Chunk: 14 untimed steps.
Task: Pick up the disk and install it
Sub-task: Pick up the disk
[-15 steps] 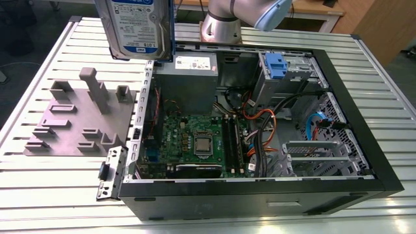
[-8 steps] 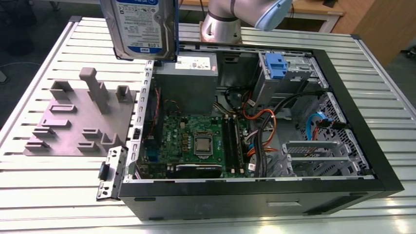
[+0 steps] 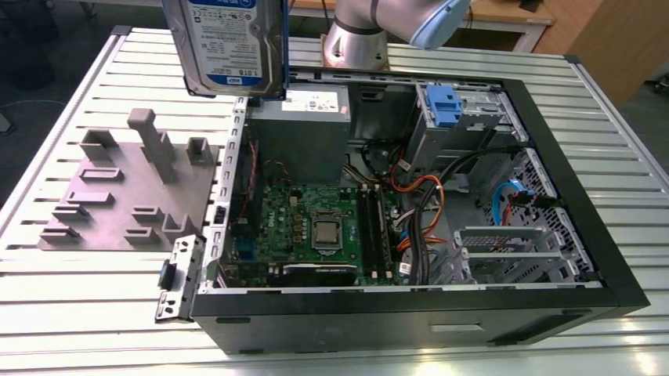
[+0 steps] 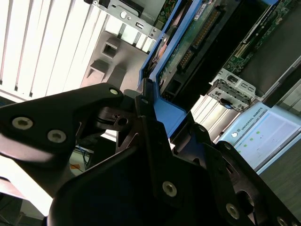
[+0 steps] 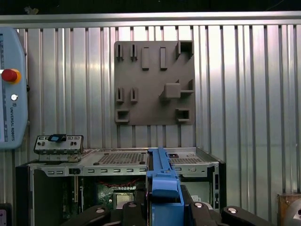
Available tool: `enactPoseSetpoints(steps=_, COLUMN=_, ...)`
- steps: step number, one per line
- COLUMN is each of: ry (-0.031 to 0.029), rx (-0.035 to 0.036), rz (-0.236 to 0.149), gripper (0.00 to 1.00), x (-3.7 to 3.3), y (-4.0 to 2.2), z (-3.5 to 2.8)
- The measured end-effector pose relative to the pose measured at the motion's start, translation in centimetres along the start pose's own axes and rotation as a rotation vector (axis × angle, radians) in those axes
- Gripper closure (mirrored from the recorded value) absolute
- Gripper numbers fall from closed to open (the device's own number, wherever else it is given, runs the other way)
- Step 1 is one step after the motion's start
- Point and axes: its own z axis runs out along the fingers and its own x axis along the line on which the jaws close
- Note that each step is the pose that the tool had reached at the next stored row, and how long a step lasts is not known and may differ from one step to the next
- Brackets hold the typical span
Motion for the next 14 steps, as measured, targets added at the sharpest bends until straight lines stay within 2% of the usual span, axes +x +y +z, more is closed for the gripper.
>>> enactPoseSetpoints(steps=14, ry=0.0000, rx=0.0001, rz=0.000, gripper=0.63, x=-0.01, y=-0.23, z=0.00)
